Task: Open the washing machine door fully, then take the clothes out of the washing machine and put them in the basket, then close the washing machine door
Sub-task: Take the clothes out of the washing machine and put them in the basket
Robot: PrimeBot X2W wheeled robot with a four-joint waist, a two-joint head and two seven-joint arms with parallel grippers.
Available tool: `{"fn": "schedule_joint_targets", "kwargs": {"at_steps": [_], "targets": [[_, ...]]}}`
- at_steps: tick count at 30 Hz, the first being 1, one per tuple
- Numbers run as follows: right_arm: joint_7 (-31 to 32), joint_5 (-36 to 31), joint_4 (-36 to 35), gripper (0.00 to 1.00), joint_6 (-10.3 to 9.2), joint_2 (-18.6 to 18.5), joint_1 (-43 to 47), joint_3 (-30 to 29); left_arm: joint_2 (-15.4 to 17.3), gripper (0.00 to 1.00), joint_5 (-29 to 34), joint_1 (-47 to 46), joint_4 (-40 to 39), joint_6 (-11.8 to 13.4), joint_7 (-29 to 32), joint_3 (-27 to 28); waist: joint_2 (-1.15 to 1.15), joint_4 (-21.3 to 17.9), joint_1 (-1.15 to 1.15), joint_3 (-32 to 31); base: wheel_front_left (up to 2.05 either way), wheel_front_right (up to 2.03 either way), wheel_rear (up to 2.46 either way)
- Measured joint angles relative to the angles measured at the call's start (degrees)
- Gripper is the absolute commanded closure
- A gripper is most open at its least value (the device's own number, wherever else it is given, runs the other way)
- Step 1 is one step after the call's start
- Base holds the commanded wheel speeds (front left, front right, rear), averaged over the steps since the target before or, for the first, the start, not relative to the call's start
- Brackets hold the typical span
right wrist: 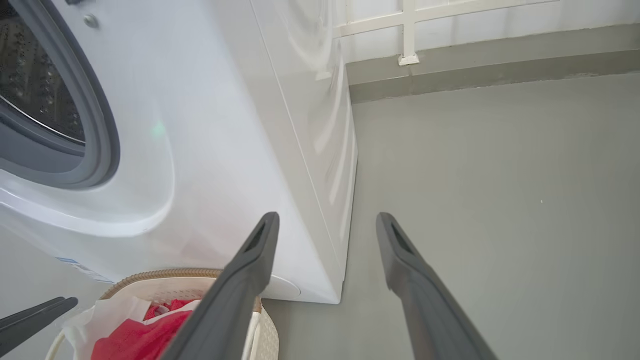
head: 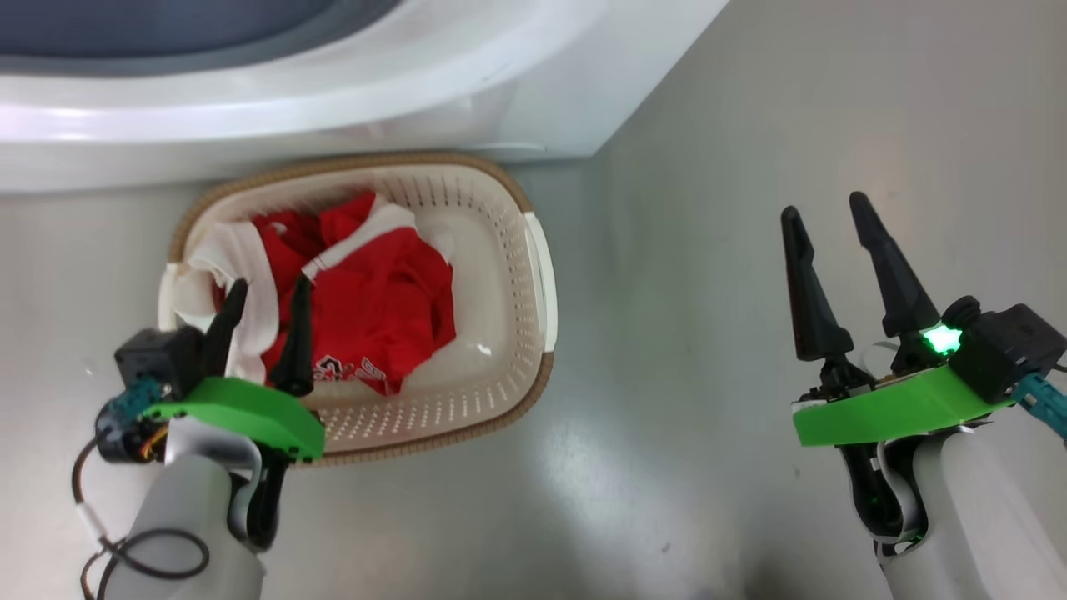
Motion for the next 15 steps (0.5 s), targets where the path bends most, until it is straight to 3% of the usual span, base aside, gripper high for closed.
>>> {"fn": "schedule_joint_targets", "kwargs": {"at_steps": [15], "targets": [[0.00, -0.16, 2.94, 0.00, 0.00, 0.03, 8.06, 0.80, -0.38, 0.00, 2.61, 11.98, -9.32, 0.00, 0.00, 3.24, 0.00, 1.56, 0.00, -14.79, 0.00, 0.00, 0.00]]}}
